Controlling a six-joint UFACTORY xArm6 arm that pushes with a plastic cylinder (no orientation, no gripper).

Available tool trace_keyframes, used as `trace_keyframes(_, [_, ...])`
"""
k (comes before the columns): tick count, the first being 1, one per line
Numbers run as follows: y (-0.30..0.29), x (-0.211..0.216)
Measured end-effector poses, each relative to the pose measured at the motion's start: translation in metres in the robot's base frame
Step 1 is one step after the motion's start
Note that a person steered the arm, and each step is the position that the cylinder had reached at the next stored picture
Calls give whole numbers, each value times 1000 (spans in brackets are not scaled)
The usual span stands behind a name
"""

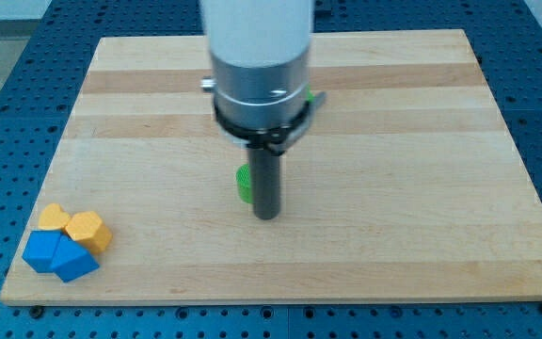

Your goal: Keep the green circle at the right side of the red circle

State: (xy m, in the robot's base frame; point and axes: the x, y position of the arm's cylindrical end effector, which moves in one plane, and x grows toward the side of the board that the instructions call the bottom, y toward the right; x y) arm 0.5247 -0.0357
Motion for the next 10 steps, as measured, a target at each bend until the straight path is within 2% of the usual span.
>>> trace_keyframes(1, [-30, -7])
trace_keyframes(2, [-14, -39])
trace_keyframes(4, [59, -93])
trace_keyframes(6, [78, -67])
trace_keyframes(7, [119, -79])
trace_keyframes(8, [127, -98])
trace_keyframes(10, [97, -104])
